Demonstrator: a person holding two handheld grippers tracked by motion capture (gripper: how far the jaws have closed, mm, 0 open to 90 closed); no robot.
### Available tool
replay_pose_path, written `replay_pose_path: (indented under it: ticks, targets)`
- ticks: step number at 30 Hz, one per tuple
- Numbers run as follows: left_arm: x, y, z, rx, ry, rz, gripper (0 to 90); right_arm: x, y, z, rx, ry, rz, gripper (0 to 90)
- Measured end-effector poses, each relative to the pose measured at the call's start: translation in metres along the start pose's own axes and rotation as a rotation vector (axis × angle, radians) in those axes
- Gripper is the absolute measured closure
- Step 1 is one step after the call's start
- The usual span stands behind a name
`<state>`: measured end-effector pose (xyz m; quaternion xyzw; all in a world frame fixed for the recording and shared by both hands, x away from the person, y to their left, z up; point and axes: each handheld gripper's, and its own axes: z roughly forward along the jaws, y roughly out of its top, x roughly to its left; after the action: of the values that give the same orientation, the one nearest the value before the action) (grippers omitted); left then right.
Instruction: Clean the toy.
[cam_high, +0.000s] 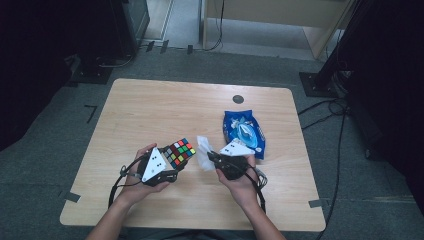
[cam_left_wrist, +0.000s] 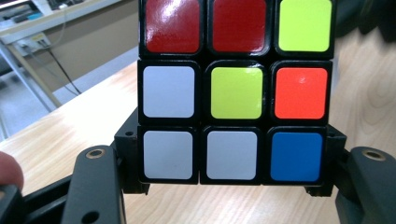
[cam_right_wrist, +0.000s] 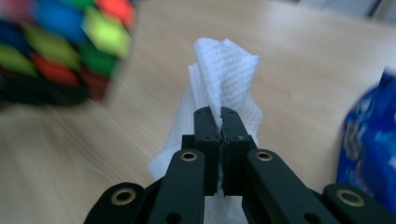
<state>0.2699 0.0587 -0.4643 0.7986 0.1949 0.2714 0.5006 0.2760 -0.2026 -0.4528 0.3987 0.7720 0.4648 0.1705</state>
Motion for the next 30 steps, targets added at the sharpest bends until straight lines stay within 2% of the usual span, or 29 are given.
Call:
replay_pose_path:
  ticks: [1,2,5,6,8,9,10,13,17,18,21,22,27,29,30]
  targets:
    - [0.000,0.000,0.000,0.000,0.000,0.000,34.4,0.000,0.000,0.000,0.000,0.000,0.000,88.8]
    - [-0.004,0.000,0.003,0.005,-0.012,0.007,34.4,0.008,0.014,-0.018,-0.085,0.022,-0.004,88.8]
    - [-0.009,0.000,0.005,0.008,-0.023,0.015,34.4,0.019,0.027,-0.036,-0.167,0.075,0.003,88.8]
    - [-0.014,0.001,0.007,0.009,-0.037,0.026,34.4,0.024,0.031,-0.040,-0.192,0.093,-0.002,88.8]
    - [-0.020,0.004,0.008,0.007,-0.050,0.036,34.4,0.032,0.034,-0.045,-0.220,0.133,-0.007,88.8]
    - [-0.020,0.004,0.008,0.007,-0.050,0.036,34.4,0.032,0.034,-0.045,-0.220,0.133,-0.007,88.8]
    - [-0.024,0.006,0.009,0.001,-0.059,0.046,34.4,0.041,0.034,-0.045,-0.234,0.168,-0.023,88.8]
    - [-0.027,0.008,0.008,-0.012,-0.070,0.050,34.4,0.046,0.032,-0.041,-0.231,0.174,-0.041,88.8]
    - [-0.028,0.010,0.006,-0.024,-0.065,0.058,34.4,0.045,0.028,-0.035,-0.220,0.177,-0.027,88.7]
    - [-0.026,0.009,0.005,-0.027,-0.069,0.056,34.5,0.041,0.025,-0.033,-0.225,0.169,-0.017,88.7]
    - [-0.026,0.009,0.004,-0.030,-0.069,0.056,34.5,0.037,0.024,-0.031,-0.223,0.142,-0.026,88.7]
    - [-0.025,0.009,0.004,-0.031,-0.067,0.057,34.5,0.029,0.020,-0.027,-0.203,0.116,-0.003,88.7]
    - [-0.025,0.010,0.003,-0.039,-0.065,0.053,34.5,0.014,0.014,-0.022,-0.162,0.054,0.037,88.6]
    - [-0.024,0.010,0.004,-0.034,-0.061,0.055,34.5,0.012,0.015,-0.024,-0.168,0.054,0.041,88.6]
    - [-0.024,0.009,0.004,-0.030,-0.060,0.054,34.5,0.013,0.019,-0.031,-0.199,0.076,0.051,88.6]
